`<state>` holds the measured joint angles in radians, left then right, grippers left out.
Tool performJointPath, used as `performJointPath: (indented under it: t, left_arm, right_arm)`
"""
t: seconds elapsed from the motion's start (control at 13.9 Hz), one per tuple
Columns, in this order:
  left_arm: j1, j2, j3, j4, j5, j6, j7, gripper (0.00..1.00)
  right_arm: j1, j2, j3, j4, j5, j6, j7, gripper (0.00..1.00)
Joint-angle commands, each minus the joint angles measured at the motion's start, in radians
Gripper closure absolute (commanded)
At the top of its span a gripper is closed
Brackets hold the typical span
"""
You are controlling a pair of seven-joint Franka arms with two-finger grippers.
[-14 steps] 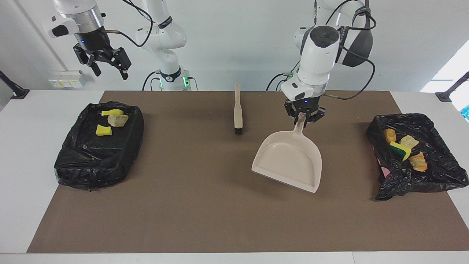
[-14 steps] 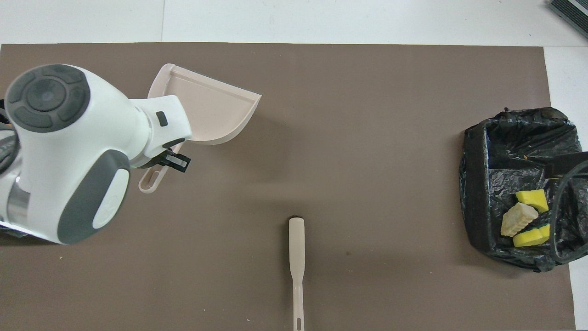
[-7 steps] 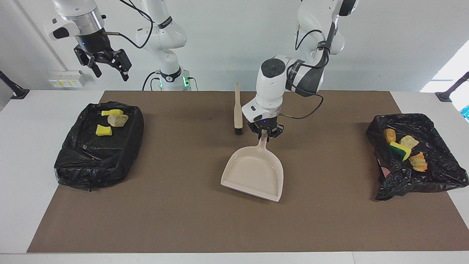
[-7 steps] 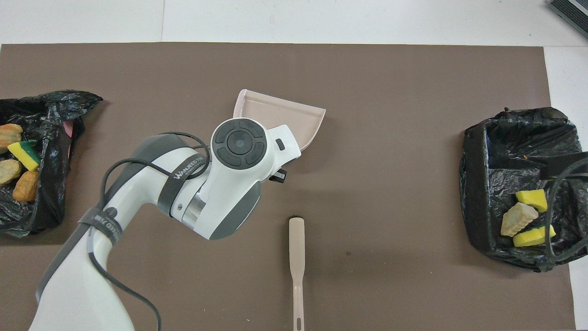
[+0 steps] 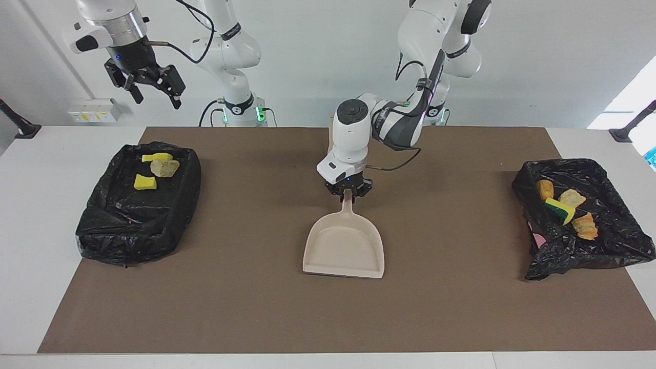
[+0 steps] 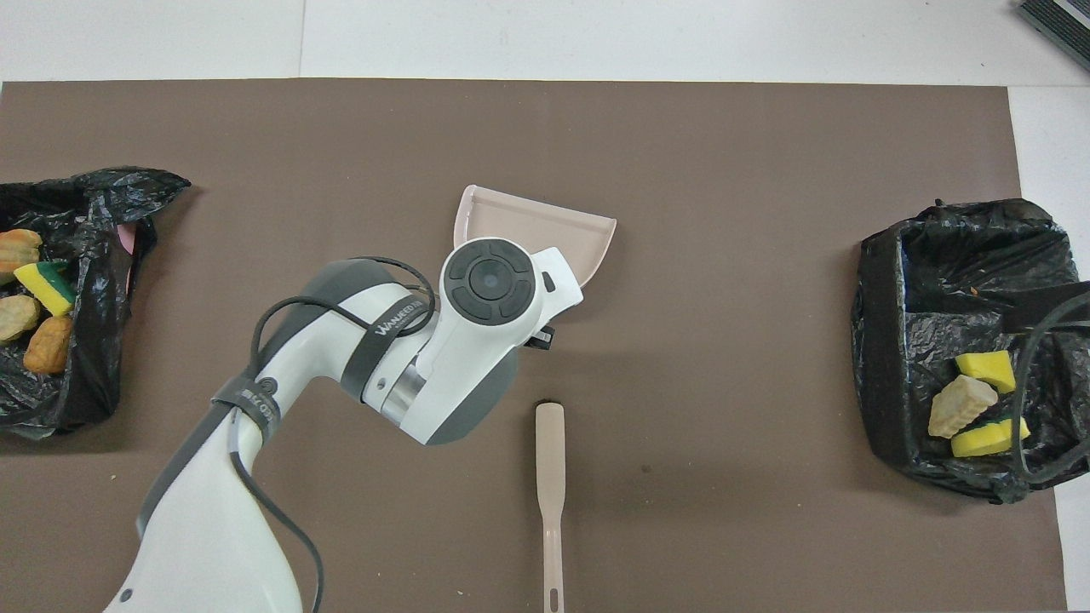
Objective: Sweep and dump trash in bin
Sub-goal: 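Lower the dustpan onto the table center with the left gripper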
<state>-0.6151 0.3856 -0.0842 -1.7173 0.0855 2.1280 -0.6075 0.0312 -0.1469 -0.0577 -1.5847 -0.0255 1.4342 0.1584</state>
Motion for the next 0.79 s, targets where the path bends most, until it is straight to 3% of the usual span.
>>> performJointPath:
  t: [0.0,0.36,0.72]
  left_arm:
    - [0.0,-0.022,0.015,0.015,0.017,-0.043,-0.034,0.0]
    - [0.099,-0.08,0.034,0.018,0.02,-0.072,0.007,0.0]
    - [0.273,-0.129,0.027,0.038,-0.039,-0.077,0.241,0.0]
  right_arm:
    - [-0.014,0.006,0.013,0.011,0.009,-0.027,-0.019,0.0]
    - [-0.016,0.0,0.015,0.02,0.002,-0.024,-0.022,0.0]
    - [-0.014,-0.003,0.015,0.022,0.009,-0.024,-0.023,0.0]
